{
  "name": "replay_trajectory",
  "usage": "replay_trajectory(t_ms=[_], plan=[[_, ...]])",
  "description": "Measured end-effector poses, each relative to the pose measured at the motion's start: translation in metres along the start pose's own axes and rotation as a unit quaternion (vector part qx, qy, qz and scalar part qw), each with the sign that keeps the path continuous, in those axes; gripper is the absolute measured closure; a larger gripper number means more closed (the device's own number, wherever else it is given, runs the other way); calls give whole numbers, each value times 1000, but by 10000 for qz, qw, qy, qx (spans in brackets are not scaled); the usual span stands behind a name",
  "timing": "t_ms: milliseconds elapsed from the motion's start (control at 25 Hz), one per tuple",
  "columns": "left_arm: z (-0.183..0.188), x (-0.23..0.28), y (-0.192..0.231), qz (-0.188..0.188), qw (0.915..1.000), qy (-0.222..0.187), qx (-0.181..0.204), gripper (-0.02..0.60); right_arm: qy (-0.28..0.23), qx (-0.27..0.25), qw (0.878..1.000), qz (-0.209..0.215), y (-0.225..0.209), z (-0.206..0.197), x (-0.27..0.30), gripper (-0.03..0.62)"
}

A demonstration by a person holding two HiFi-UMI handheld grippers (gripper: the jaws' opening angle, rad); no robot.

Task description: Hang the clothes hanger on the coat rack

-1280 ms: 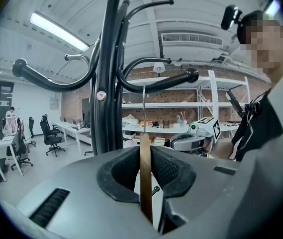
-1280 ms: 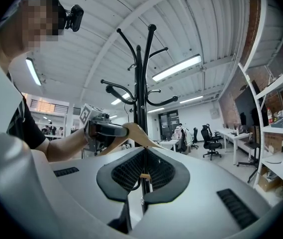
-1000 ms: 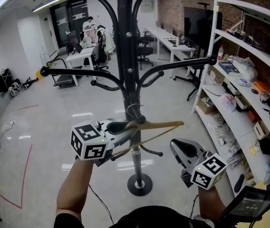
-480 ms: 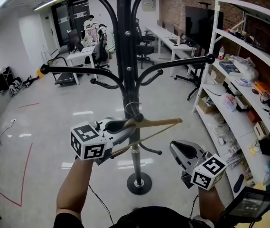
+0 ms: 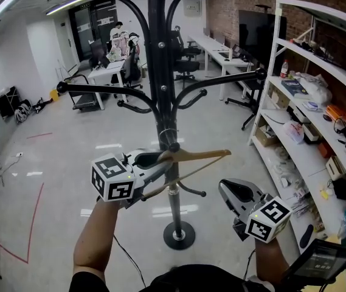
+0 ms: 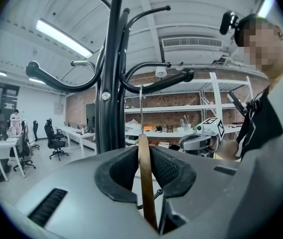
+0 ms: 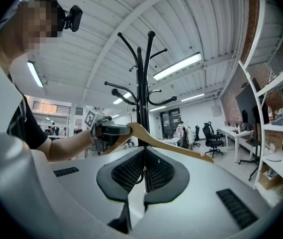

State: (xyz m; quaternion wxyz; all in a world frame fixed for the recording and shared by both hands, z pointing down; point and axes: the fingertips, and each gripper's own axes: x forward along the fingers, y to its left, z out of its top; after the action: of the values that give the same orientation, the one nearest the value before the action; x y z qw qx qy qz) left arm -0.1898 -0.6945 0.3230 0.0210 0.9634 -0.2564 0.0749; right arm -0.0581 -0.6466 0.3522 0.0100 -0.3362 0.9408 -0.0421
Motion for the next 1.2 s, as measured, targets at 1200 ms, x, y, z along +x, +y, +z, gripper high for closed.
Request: replay_trajectory(t_ms=[1200], plan=[[-13,-120,-141,2312,9573,-1554,-768,583,21,302,9963,800,40,-23,-72,586]])
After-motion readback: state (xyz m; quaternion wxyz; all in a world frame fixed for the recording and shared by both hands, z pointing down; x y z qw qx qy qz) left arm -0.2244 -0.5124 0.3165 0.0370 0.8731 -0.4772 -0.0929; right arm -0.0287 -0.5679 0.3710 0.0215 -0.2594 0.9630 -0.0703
